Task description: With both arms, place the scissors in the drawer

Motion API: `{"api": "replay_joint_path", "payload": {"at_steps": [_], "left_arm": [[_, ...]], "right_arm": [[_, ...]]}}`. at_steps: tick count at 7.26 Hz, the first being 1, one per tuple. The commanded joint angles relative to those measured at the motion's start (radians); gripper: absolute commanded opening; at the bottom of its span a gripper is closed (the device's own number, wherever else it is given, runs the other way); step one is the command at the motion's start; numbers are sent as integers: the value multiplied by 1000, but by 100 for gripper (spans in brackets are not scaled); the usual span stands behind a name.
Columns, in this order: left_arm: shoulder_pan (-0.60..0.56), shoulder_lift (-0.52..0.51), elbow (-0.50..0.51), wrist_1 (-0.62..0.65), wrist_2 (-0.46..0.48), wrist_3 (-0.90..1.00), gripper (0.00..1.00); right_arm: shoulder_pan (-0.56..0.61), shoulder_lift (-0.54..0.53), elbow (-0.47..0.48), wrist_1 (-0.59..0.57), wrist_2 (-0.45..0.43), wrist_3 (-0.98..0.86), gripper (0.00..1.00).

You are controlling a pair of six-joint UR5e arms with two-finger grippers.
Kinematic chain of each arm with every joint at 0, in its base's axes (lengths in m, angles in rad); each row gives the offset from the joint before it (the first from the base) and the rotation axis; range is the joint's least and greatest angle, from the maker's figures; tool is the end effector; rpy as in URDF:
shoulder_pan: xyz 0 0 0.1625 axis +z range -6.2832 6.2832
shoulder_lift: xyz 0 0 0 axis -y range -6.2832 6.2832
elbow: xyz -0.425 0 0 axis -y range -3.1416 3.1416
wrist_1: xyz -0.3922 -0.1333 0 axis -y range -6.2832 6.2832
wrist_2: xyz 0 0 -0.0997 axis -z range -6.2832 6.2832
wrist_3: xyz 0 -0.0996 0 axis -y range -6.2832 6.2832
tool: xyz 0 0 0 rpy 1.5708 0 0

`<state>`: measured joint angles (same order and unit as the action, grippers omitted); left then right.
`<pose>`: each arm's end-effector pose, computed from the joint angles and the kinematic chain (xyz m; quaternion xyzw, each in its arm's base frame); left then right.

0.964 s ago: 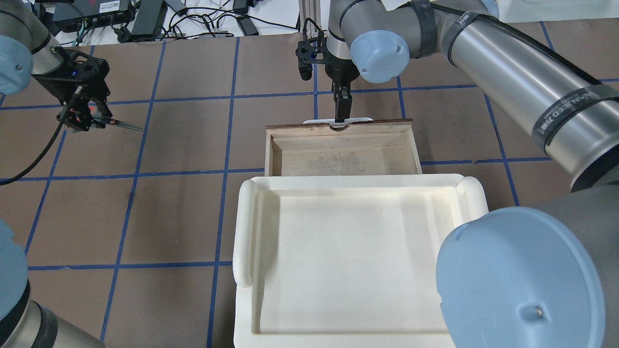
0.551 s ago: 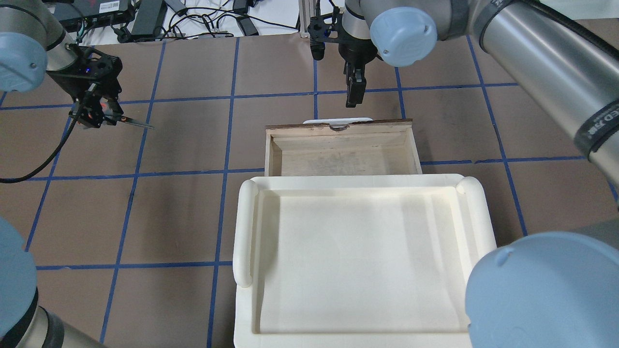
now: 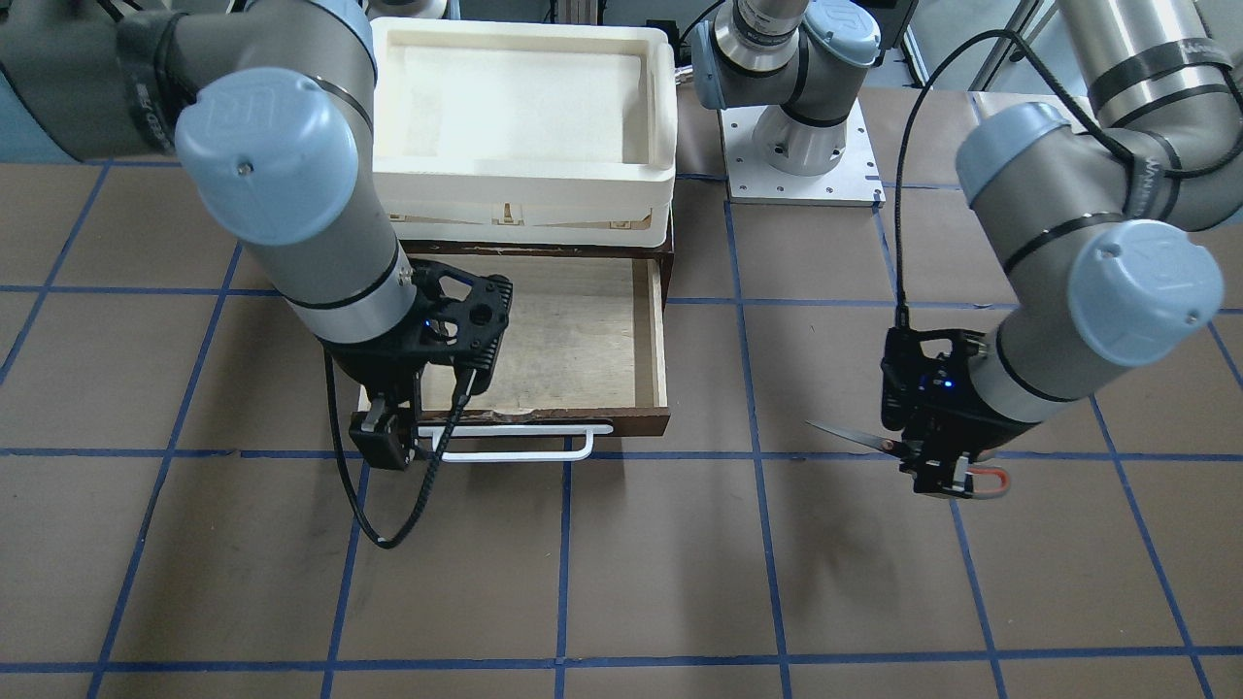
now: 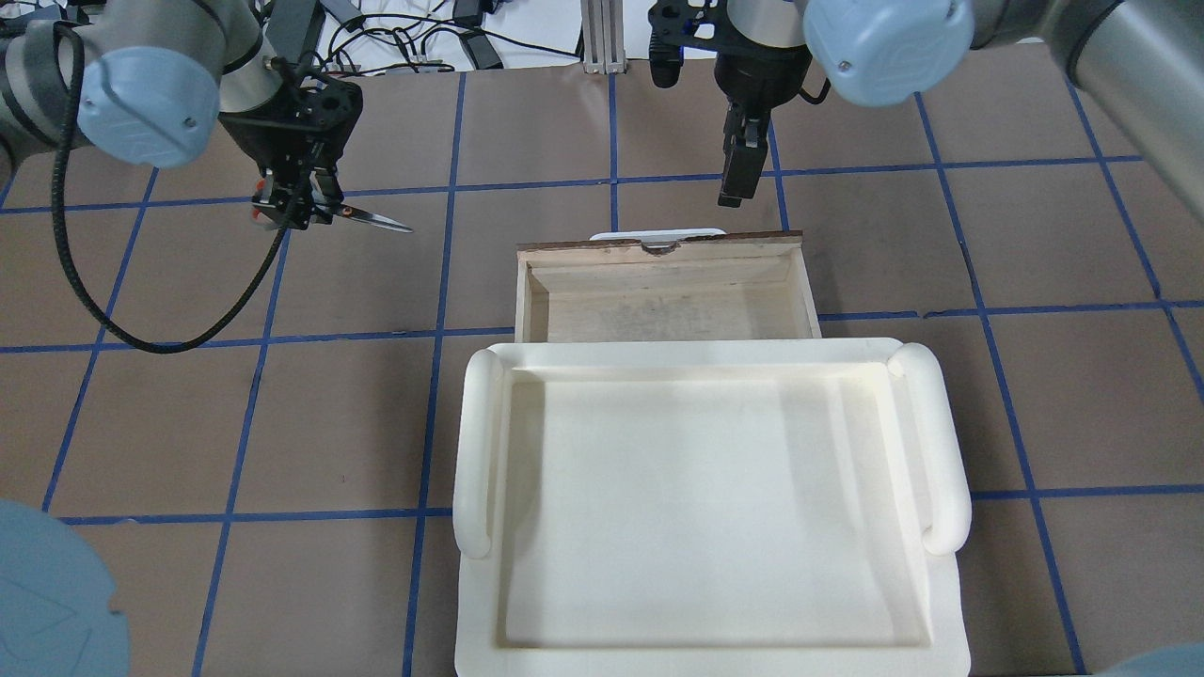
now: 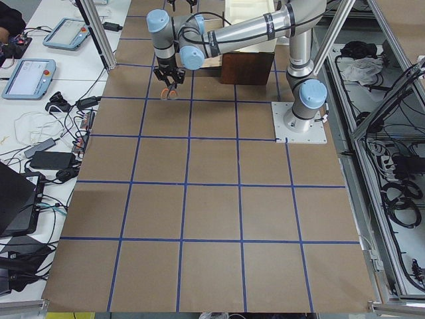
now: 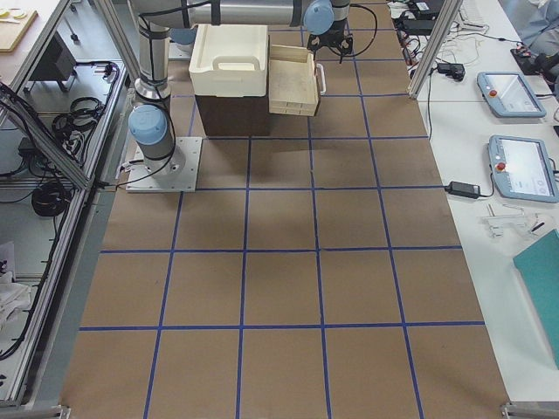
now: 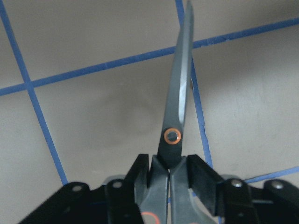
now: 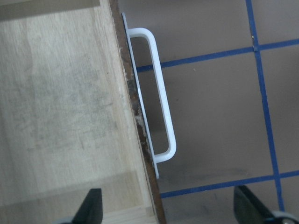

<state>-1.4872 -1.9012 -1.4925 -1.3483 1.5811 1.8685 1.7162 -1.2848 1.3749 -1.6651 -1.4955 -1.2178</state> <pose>-0.0805 -0.6233 0.3642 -0.7786 -0.6274 -0.0126 0.0094 0.2278 -0.5838 0.4360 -0.6297 0.7760 -0.0210 0.0313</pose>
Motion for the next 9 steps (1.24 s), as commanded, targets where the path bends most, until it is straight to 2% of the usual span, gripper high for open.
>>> {"api": "replay_joint_path", "payload": {"at_steps": [1, 3, 6, 7, 9], "left_arm": [[-120, 30, -2, 0, -7, -130, 0], [-238, 43, -3, 0, -12, -256, 0], [-358, 53, -3, 1, -65, -379, 0], [-379, 48, -6, 0, -67, -394, 0], [-416, 40, -50, 9, -67, -402, 0]], "right_arm": [[-52, -67, 50, 24, -3, 140, 100], [-53, -90, 52, 15, -3, 415, 100], [-58, -143, 68, 24, -75, 617, 100], [-58, -152, 87, 24, -116, 635, 100], [-64, -153, 102, 13, -97, 601, 100]]}}
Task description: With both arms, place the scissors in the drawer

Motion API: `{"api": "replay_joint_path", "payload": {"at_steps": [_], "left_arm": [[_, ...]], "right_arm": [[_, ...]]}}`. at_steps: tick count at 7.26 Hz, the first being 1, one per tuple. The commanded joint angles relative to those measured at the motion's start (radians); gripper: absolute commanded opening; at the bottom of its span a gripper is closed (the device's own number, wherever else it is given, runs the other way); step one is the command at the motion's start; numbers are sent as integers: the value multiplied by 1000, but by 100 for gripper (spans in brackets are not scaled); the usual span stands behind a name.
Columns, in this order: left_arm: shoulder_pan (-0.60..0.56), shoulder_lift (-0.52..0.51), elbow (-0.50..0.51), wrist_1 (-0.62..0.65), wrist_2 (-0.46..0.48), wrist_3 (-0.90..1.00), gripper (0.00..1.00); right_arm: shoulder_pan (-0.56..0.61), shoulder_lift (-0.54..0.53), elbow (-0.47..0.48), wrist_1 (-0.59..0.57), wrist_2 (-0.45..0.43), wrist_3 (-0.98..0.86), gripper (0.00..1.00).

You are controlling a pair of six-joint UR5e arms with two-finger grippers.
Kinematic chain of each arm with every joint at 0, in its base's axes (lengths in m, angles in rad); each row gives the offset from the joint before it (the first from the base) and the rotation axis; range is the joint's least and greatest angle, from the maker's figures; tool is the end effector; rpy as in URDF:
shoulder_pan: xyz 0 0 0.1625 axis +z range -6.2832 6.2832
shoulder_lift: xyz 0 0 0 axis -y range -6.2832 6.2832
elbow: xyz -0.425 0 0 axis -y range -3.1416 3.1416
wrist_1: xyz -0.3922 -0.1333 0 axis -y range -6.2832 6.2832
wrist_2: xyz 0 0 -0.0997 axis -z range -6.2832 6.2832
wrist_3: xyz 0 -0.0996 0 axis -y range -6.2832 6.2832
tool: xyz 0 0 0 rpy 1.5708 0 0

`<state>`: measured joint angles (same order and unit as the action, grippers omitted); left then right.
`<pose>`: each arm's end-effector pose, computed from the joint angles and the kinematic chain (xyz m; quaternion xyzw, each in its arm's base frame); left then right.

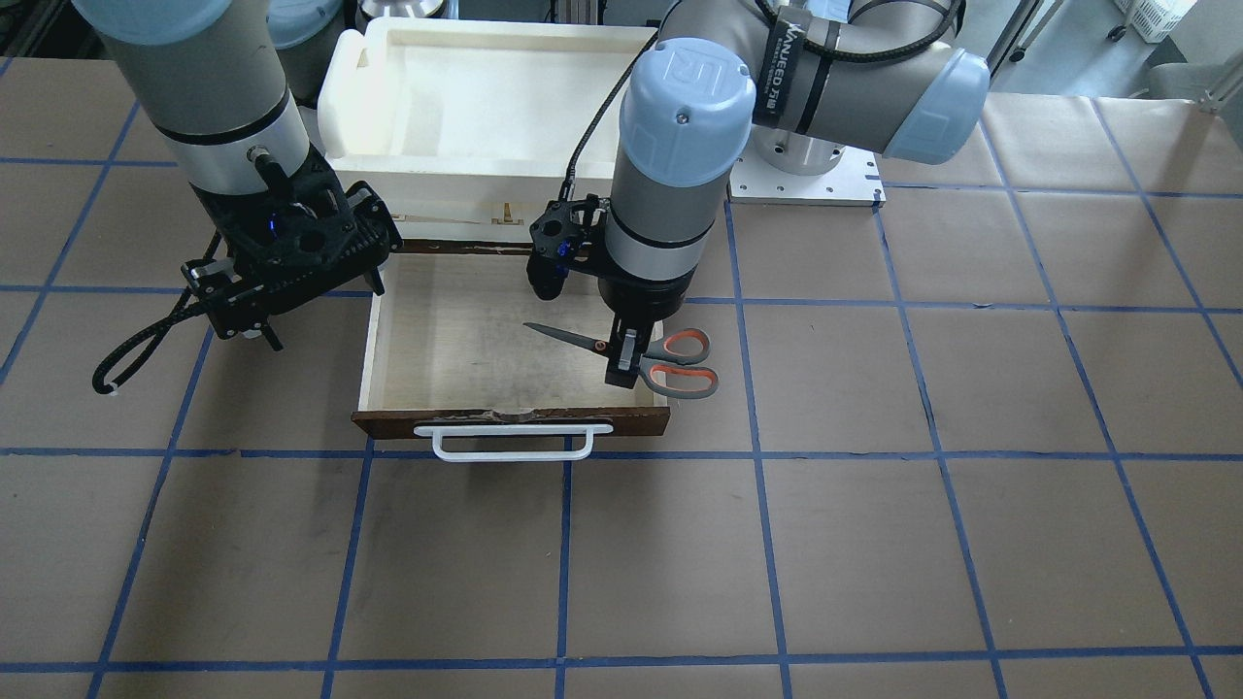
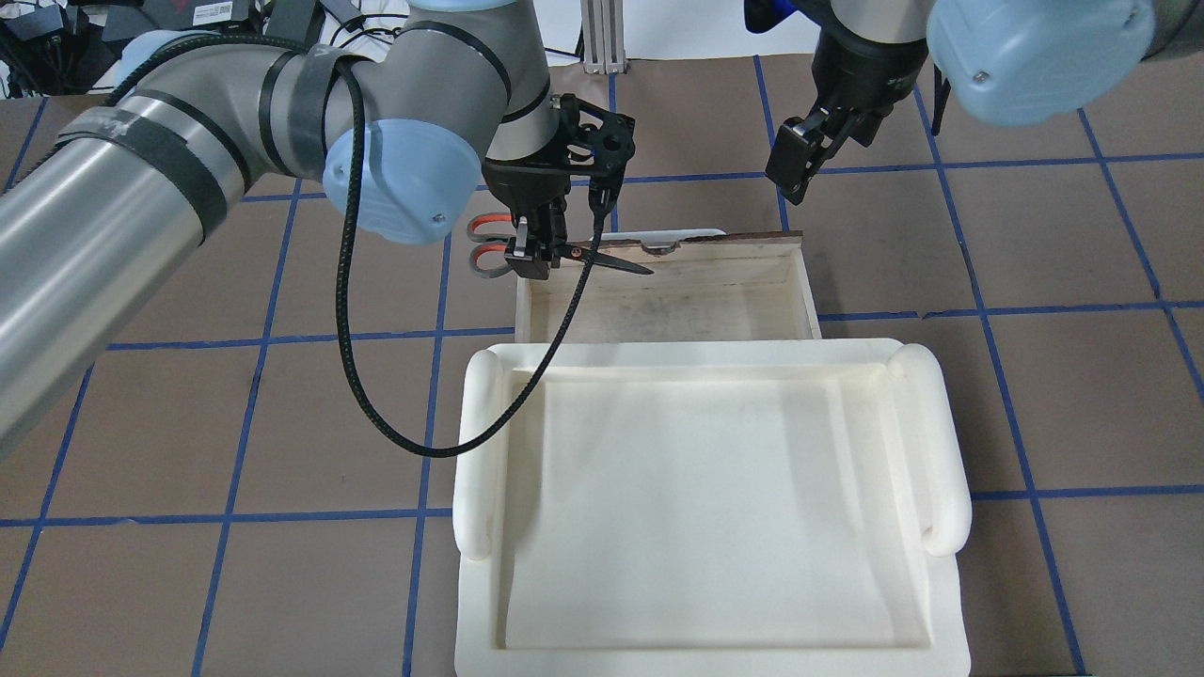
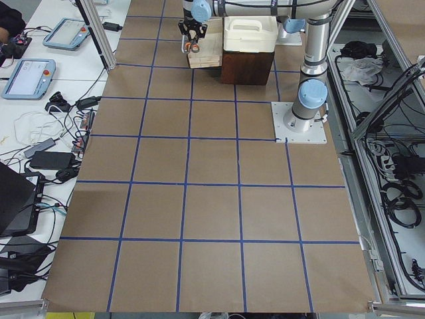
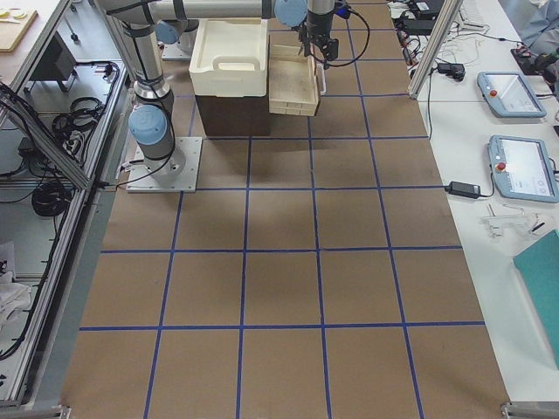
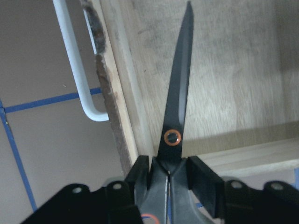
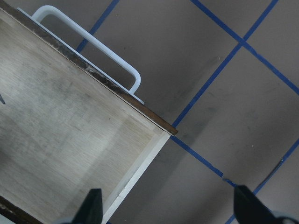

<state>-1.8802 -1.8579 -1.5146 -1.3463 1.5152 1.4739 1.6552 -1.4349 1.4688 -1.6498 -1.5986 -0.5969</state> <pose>-0.3153 -0.5304 0.3803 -0.7777 -0.6280 0.0126 0.0250 0.1767 -0.5407 0.4753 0.3337 -0.9423 0.0183 0.0192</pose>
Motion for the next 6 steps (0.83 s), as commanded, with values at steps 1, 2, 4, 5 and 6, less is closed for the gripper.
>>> {"api": "replay_joint_path", "payload": {"at_steps": [1, 2, 4, 5, 6], "left_arm": [[-52, -13, -42, 13, 0, -9, 0], [-71, -17, -44, 15, 2, -7, 0], [-98, -7, -44, 24, -18, -9, 0], [-109, -18, -44, 41, -18, -18, 0], [-120, -21, -44, 56, -20, -45, 0]], "right_arm": [[-5, -4, 8, -1, 2, -41, 100], [-5, -7, 8, -2, 2, -47, 100], [-8, -9, 28, -2, 3, 50, 100], [-5, -10, 28, -5, 5, 139, 100], [-6, -15, 28, -16, 5, 220, 100]]}}
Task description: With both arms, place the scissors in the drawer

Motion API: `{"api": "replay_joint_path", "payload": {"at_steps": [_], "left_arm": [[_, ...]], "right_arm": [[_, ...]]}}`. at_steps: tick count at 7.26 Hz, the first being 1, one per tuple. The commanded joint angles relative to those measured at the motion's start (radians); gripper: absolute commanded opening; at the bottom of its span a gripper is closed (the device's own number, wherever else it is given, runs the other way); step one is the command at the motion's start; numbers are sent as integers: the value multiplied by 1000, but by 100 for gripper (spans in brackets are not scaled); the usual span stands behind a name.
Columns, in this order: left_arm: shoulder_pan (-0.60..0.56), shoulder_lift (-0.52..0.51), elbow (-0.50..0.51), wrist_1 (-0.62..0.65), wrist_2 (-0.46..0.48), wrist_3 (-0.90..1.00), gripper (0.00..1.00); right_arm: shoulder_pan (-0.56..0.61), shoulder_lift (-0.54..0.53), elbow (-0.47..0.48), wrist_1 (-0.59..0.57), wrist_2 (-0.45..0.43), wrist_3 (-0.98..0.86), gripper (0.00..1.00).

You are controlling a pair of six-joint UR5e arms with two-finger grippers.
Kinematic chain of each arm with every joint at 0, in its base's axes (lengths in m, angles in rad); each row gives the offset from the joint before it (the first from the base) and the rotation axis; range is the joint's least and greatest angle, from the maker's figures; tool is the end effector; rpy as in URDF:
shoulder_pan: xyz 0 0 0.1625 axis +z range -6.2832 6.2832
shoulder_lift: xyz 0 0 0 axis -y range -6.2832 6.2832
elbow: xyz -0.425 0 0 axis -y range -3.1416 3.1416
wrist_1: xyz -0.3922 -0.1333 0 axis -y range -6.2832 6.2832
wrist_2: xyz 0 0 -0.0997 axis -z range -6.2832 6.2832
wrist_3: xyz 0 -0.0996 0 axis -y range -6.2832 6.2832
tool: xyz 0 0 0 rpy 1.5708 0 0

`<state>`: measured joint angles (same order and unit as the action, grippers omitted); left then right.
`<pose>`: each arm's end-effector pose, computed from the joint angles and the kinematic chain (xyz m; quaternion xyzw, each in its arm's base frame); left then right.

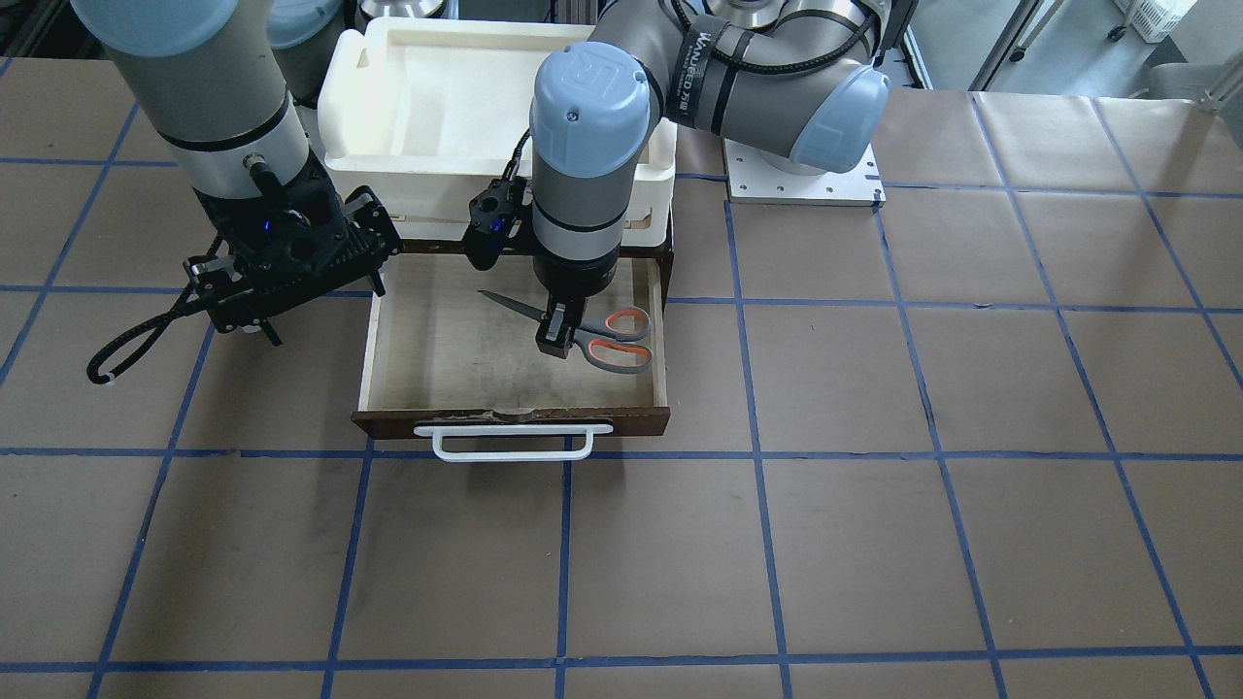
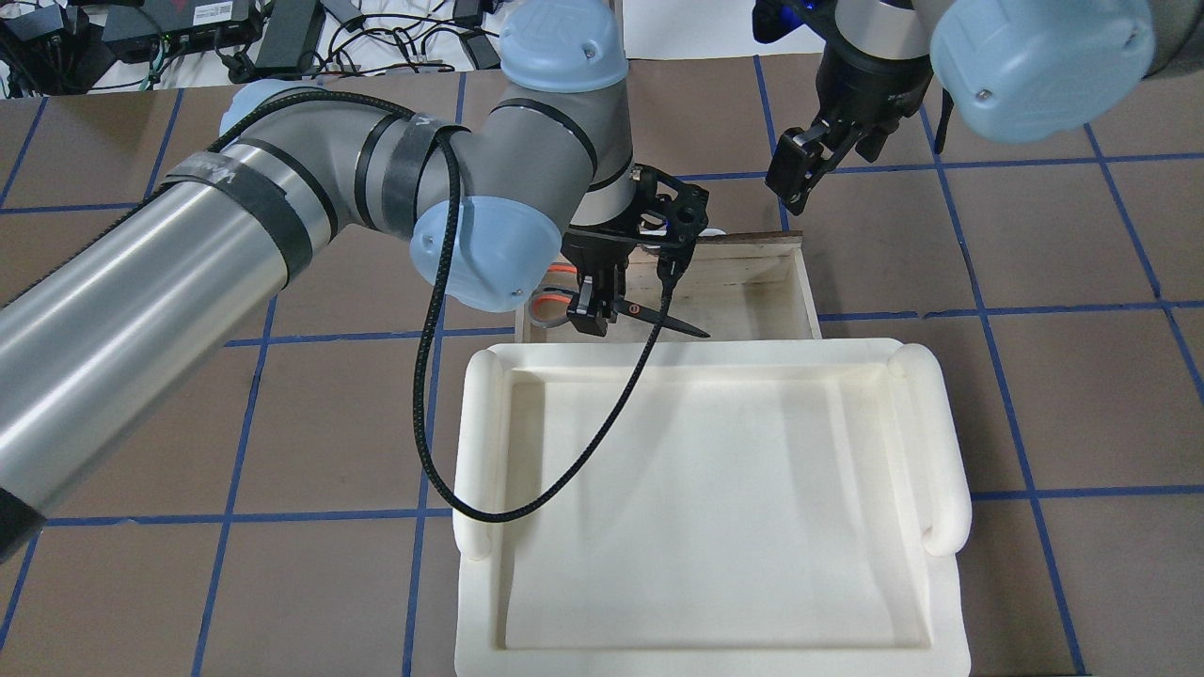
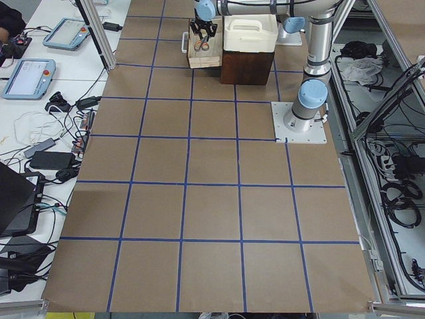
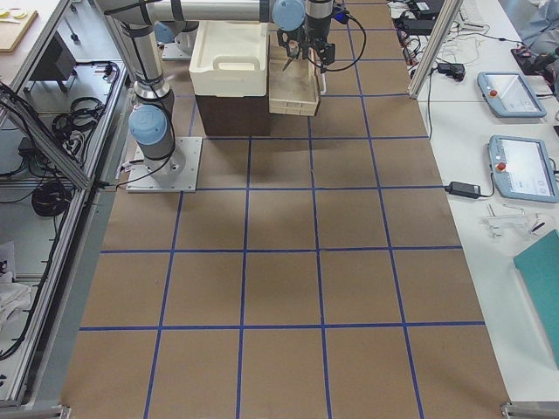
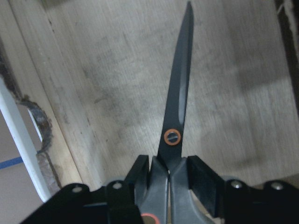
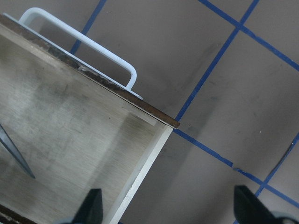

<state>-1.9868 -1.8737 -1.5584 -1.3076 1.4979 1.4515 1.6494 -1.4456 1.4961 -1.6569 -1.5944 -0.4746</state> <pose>-0.3708 -0.4916 0.3538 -0.8030 -0.5948 0.0062 0.0384 0.1736 -0.5360 0.4684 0.2728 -0.9618 0.0151 0.0151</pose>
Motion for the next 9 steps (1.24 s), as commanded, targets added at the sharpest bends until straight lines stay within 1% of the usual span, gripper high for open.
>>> {"api": "replay_joint_path", "payload": {"at_steps": [1, 2, 3, 4, 5, 6, 7, 8, 9], "left_arm": [[-17, -5, -2, 17, -2, -22, 0], [-17, -5, -3, 19, -1, -22, 1], [-17, -7, -8, 19, -1, -19, 55], [-17, -7, -9, 25, 1, -20, 74], [-15, 4, -8, 27, 1, -26, 77], [-3, 30, 3, 19, 5, -39, 77], [12, 44, 12, 22, 5, -109, 77], [28, 69, 26, 24, 53, -270, 82], [58, 93, 44, 21, 77, -457, 82]], "right_arm": [[-2, -6, 1, -10, 1, 155, 100], [-3, -6, 1, -12, 1, 171, 100], [-7, -12, 0, -17, 1, 203, 100], [-26, -22, 1, -15, 4, 281, 100], [-46, -25, 1, -11, 8, 301, 100], [-46, -36, 1, 2, 8, 301, 100], [-45, -39, 3, 5, 7, 298, 100], [-42, -39, 3, 5, 10, 289, 100], [-42, -39, 3, 5, 10, 289, 100]]}}
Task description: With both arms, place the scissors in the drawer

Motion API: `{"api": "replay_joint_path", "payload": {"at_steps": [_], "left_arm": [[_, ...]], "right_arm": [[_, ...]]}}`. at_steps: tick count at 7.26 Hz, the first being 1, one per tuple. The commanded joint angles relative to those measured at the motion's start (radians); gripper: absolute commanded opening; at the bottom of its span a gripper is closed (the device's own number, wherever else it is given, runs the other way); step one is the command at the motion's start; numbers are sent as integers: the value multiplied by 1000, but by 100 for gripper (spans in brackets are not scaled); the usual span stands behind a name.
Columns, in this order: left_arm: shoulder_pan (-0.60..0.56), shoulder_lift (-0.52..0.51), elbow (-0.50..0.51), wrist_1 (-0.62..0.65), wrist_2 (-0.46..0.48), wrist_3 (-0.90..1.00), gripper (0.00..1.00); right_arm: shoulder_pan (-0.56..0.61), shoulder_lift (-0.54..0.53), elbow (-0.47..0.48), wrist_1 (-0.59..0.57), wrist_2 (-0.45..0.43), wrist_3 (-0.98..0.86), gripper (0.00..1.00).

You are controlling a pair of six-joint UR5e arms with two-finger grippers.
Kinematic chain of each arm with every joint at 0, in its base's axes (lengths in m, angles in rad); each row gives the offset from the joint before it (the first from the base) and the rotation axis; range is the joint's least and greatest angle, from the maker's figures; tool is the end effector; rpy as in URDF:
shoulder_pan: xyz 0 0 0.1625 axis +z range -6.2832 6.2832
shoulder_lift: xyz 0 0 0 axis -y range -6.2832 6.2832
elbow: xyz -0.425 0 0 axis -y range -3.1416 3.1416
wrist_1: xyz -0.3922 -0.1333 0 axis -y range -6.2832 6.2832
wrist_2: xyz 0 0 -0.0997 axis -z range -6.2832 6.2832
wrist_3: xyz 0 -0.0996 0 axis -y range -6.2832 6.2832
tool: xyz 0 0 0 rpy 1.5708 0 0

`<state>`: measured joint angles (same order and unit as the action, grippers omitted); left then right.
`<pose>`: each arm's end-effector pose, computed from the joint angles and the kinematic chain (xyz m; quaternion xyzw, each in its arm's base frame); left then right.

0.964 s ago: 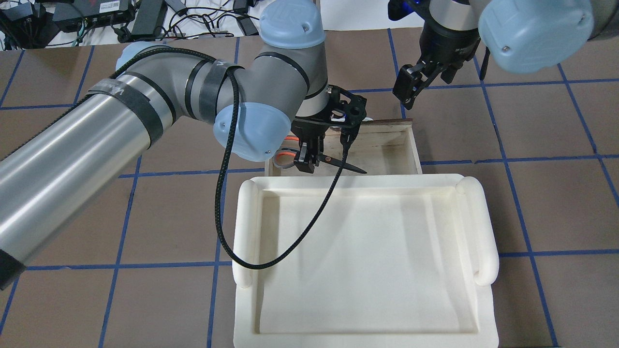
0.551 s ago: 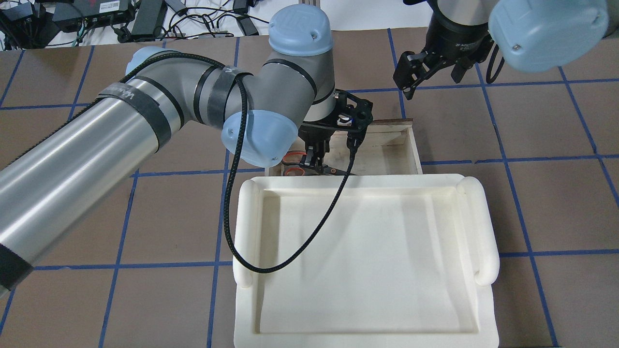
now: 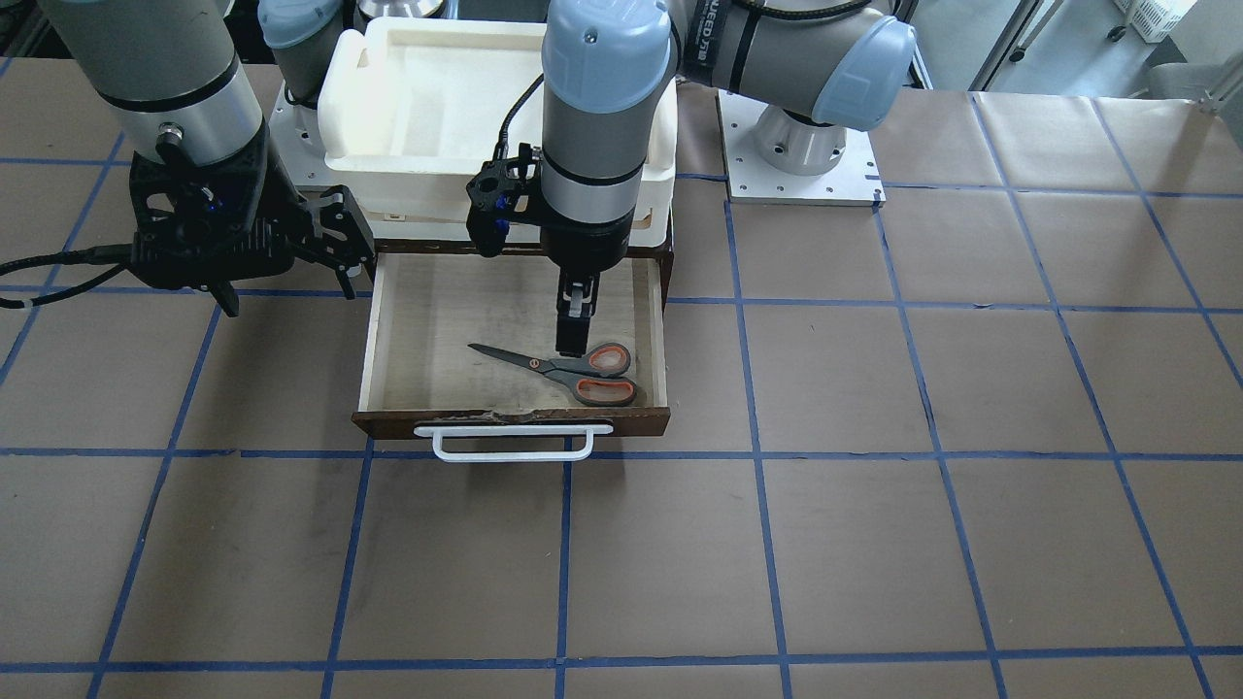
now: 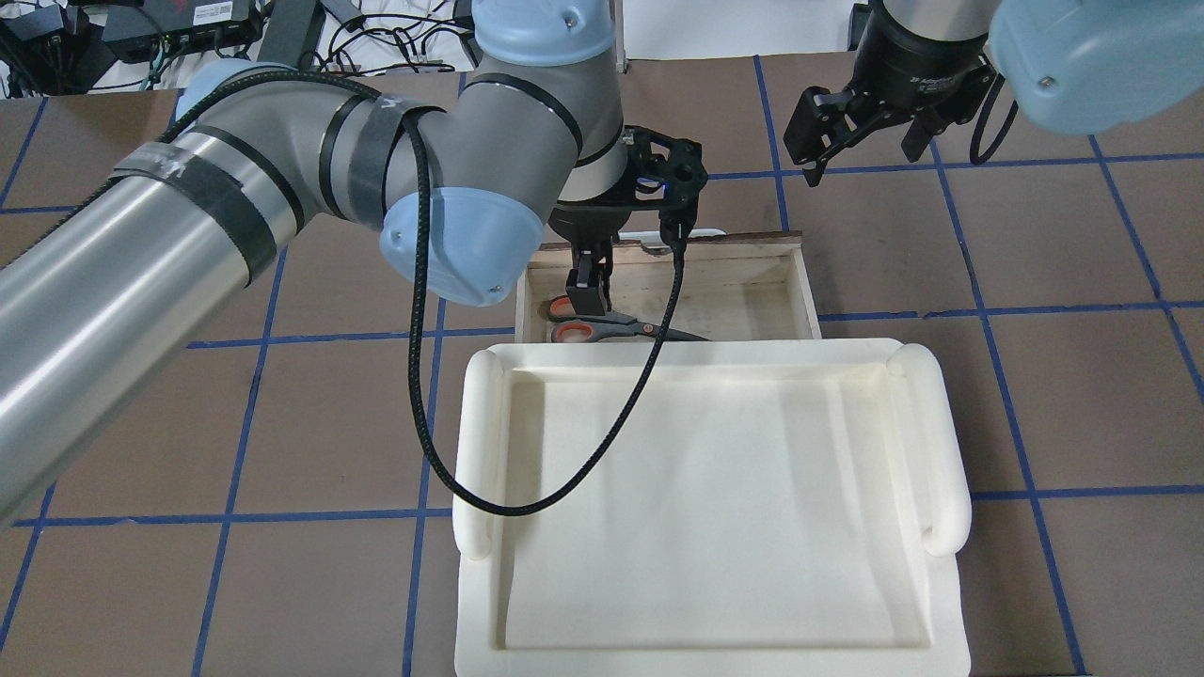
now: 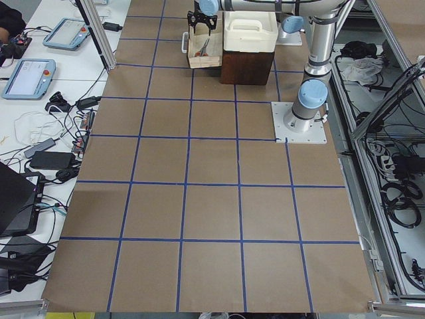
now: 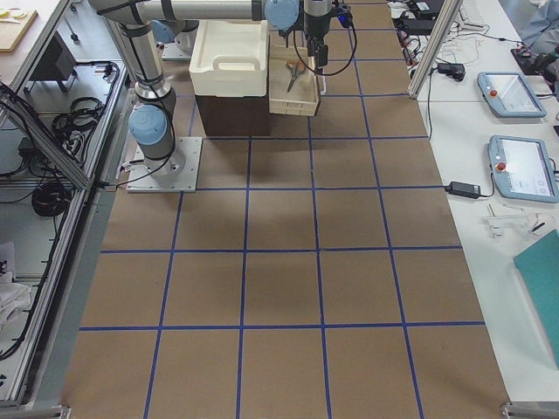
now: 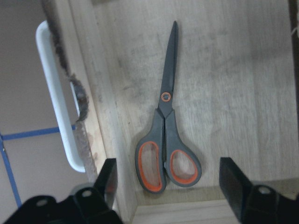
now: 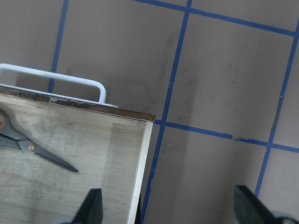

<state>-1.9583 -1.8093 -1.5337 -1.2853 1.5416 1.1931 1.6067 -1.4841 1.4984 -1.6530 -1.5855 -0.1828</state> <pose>-0.3500 -0.4970 0.4062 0.7103 0.7025 -0.0444 0.0031 0.1510 -0.5301 0.4877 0.1088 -0.9935 0.0333 0.0098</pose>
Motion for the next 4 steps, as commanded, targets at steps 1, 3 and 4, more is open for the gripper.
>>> {"api": "replay_joint_path", "payload": {"at_steps": [1, 3, 4], "left_arm": [[73, 50, 20, -5, 25, -422, 82], [193, 86, 20, -29, 22, -643, 86], [255, 109, 20, -73, 20, -794, 96]], "right_arm": [[2, 1, 3, -2, 1, 0, 100], [4, -8, 6, 2, -5, 11, 100], [6, -22, 8, 16, -14, -4, 100]]}}
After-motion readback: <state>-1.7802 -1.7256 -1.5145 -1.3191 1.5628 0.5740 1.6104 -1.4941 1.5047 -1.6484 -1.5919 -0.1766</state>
